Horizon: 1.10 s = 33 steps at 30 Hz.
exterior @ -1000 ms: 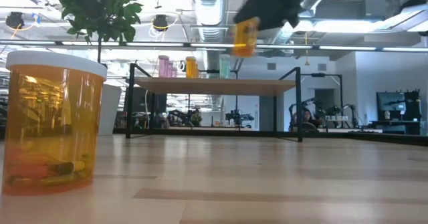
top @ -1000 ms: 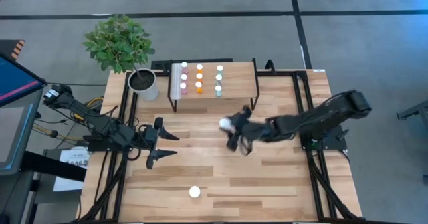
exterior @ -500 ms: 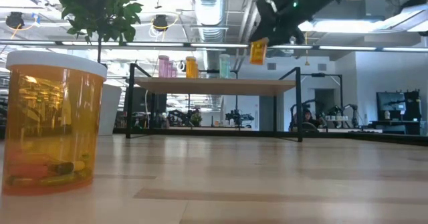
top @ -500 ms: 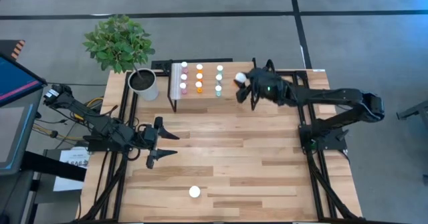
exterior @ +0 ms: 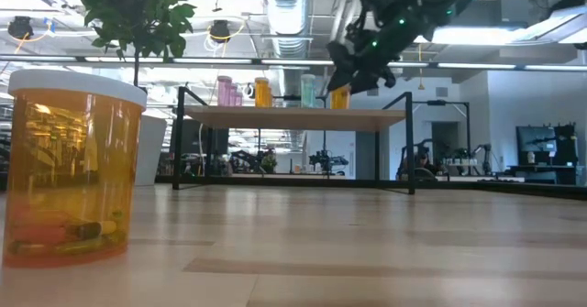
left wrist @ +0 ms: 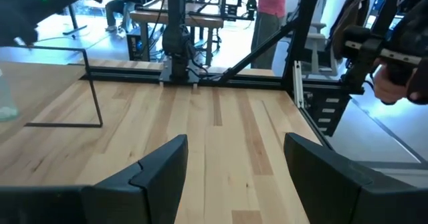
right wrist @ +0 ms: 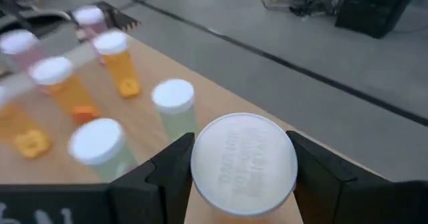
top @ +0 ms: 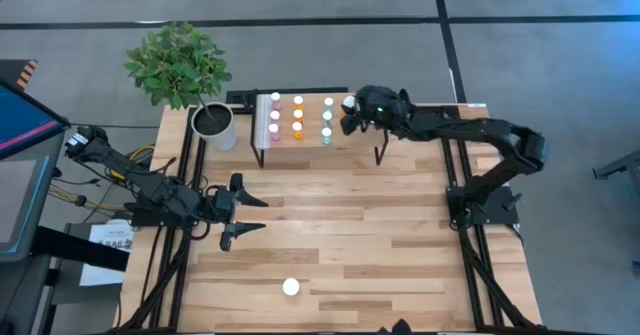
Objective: Pick and place medicine bottles onto shelf by color
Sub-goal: Put the top large orange pill bottle on the shelf
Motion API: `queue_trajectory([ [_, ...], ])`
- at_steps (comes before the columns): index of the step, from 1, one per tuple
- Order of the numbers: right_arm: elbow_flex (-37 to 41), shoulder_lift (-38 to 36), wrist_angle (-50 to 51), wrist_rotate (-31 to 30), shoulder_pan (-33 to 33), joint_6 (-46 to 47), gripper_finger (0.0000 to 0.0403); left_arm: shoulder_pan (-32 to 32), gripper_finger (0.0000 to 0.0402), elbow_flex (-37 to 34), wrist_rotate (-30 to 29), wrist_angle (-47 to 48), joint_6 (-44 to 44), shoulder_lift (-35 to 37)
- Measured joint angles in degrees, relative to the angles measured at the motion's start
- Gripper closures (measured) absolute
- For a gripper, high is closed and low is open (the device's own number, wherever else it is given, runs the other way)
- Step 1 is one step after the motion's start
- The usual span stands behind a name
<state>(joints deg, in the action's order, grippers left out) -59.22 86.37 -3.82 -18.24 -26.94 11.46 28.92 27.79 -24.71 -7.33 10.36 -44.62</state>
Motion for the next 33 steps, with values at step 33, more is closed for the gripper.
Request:
queue_trajectory([
  [33,-9.0,3.6,13.0,-1.2,-1.2,-0.3,0.0152,0.0,0.0165,0.0,0.2,0.6,0.6,0.0],
])
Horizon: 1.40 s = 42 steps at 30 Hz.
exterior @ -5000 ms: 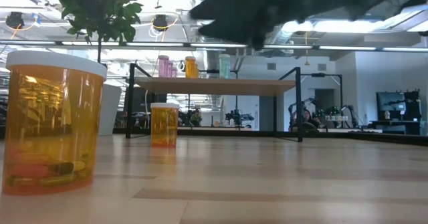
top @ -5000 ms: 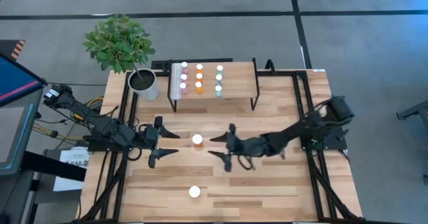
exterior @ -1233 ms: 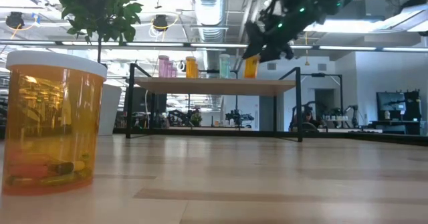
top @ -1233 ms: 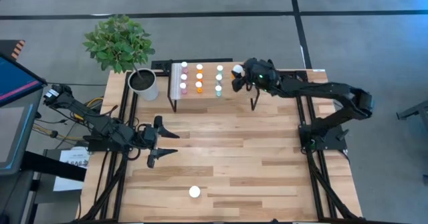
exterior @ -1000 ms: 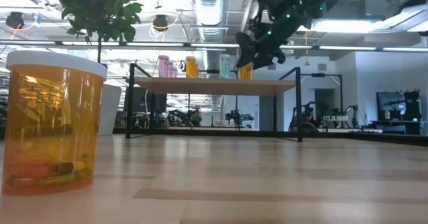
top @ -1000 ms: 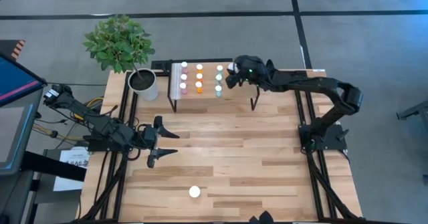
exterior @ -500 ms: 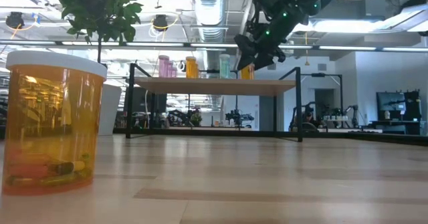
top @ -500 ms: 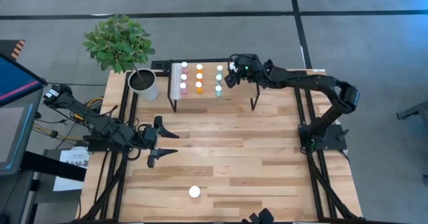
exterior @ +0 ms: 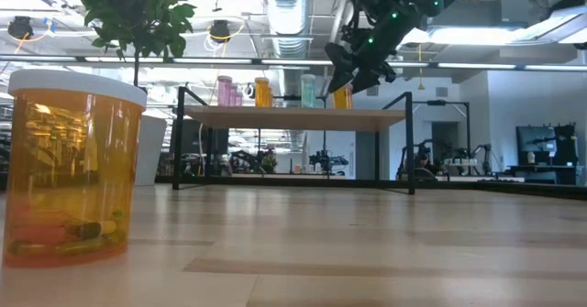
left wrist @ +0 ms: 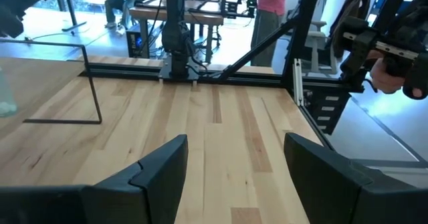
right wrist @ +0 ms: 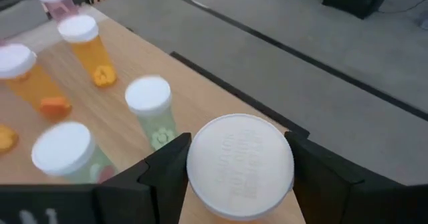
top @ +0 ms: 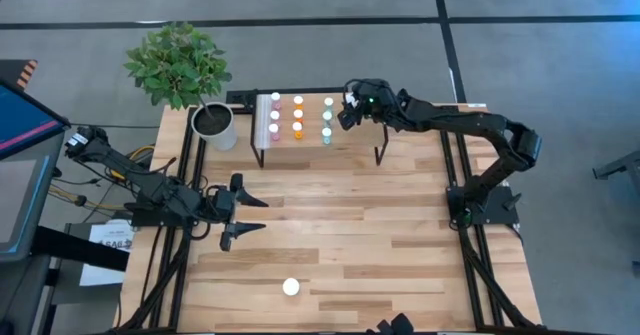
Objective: Pick and place medicine bottles onto shelf by color
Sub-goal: Put the top large orange pill bottle on the shelf, then put the large orange pill bottle on the shelf aligned with the other large orange pill bottle
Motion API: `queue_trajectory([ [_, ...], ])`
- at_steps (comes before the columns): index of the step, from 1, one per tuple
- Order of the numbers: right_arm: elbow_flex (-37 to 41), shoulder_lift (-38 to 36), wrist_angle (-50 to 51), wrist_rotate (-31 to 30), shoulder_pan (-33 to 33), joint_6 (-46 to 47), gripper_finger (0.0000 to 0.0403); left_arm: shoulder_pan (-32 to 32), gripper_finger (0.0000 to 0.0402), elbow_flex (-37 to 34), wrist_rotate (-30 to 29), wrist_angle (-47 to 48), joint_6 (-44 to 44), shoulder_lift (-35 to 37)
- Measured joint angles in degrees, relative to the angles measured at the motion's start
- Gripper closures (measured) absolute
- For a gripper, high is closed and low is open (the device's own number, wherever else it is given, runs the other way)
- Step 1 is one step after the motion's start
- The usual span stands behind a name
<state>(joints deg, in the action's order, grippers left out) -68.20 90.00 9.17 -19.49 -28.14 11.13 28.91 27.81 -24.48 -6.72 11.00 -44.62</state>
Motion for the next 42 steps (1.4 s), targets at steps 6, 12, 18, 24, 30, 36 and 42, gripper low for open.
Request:
queue_trajectory([
  [6,0.0,-0.6,1.4,0.0,0.0,0.6,0.0133,0.0,0.0165,0.0,0.2,0.0,0.2,0.0],
  [12,0.0,-0.6,1.4,0.0,0.0,0.6,0.0091,0.0,0.0165,0.0,0.3,0.0,0.3,0.0],
  [18,0.1,-5.2,3.0,0.0,0.0,0.5,0.0062,0.0,0.0165,0.0,0.3,1.0,0.4,0.0],
  [24,0.1,-15.5,9.3,1.6,3.0,2.8,0.0065,0.0,0.0165,0.0,0.3,1.4,0.8,0.0],
  [30,0.0,-19.5,16.2,7.5,17.5,6.6,0.0078,0.0,0.0165,0.0,0.2,1.2,0.8,0.0],
  [36,0.0,-13.5,10.8,2.1,40.9,8.9,0.0085,0.0,0.0165,0.0,0.2,1.0,1.8,0.0],
  [42,0.1,-1.1,-5.9,-6.0,56.5,3.2,0.0085,0.0,0.0165,0.0,-0.2,0.5,1.7,0.0],
])
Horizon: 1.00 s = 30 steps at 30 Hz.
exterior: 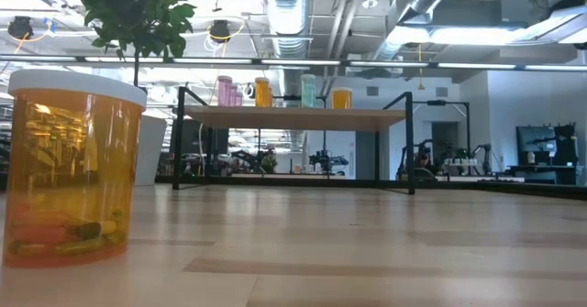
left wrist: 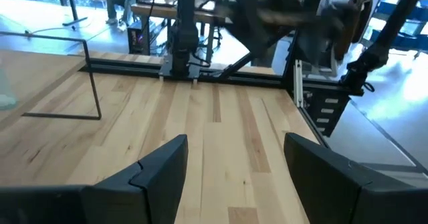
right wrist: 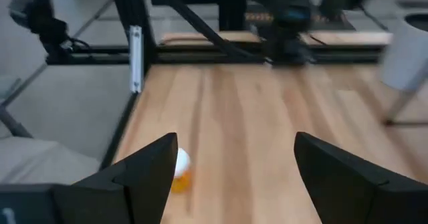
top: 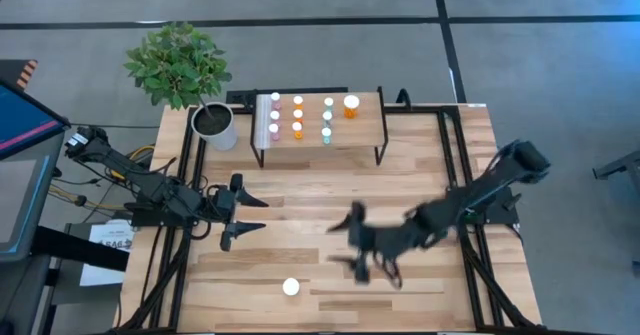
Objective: Pick and place medicine bottles onto shelf by color
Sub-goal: Put the large orange pill bottle on the shelf aligned with the other large orange pill bottle
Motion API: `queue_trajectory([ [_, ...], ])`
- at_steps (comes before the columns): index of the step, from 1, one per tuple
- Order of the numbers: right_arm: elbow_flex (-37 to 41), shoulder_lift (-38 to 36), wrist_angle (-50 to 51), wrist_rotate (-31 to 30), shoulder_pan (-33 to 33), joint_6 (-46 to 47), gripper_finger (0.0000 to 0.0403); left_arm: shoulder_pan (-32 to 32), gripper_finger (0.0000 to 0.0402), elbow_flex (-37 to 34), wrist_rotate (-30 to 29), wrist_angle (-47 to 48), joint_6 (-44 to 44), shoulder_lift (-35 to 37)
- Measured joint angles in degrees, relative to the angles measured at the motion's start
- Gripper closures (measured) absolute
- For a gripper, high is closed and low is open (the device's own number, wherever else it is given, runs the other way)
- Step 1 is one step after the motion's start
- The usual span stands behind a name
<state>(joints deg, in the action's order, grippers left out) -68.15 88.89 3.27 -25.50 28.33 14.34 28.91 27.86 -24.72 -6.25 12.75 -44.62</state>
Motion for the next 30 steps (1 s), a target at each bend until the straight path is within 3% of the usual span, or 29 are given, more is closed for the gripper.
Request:
queue_trajectory([
  [9,0.0,15.4,-18.9,-1.3,1.5,2.0,0.0085,0.0,0.0165,0.0,0.1,0.1,0.0,0.0],
  [12,-1.2,19.0,-22.1,1.9,0.9,2.6,0.0085,0.0,0.0165,0.0,0.1,0.6,0.0,0.0],
  [18,-10.5,27.8,-20.2,5.9,0.4,0.8,0.0085,0.0,0.0165,0.0,0.0,0.7,0.0,0.0],
  [30,-27.6,40.3,-2.7,6.5,0.8,0.6,0.0085,0.0,0.0165,0.0,-0.1,0.8,0.0,0.0],
])
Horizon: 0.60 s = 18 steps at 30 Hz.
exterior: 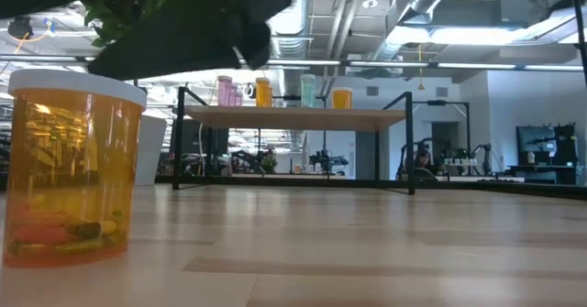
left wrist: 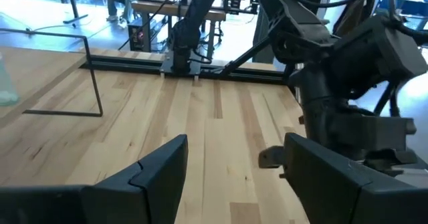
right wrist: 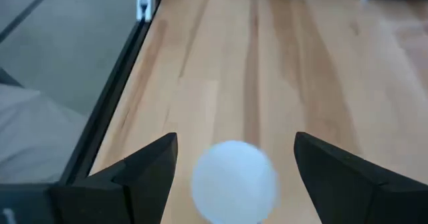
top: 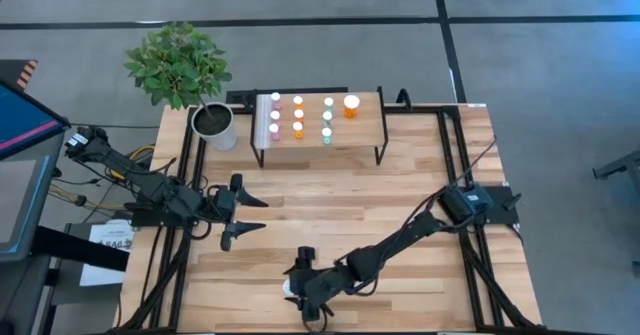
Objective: Pick and place medicine bottles onto shelf by color
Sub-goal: Put the large orange pill bottle on the shelf aligned with the other large orange pill bottle
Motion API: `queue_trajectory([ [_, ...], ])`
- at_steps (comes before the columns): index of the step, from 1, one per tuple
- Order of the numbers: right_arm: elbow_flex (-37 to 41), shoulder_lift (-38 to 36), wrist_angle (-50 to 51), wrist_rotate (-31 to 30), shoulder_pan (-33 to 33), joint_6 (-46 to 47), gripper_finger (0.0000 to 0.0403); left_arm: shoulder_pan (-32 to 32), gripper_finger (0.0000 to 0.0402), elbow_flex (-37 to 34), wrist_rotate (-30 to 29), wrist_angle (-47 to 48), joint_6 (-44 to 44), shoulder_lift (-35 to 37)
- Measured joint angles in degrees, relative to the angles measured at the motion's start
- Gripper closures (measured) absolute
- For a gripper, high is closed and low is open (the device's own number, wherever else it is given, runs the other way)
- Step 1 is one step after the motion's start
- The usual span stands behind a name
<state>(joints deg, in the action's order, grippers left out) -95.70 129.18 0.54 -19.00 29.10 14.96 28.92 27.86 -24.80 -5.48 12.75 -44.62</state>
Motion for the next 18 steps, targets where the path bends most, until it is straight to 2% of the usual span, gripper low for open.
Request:
queue_trajectory([
  [14,-1.4,1.5,4.3,1.2,0.1,2.2,0.0086,0.0,0.0165,0.0,0.0,0.0,0.0,0.0],
  [18,-1.4,1.5,7.3,1.2,0.1,4.1,0.0098,0.0,0.0165,0.0,0.0,0.0,0.0,0.0],
])
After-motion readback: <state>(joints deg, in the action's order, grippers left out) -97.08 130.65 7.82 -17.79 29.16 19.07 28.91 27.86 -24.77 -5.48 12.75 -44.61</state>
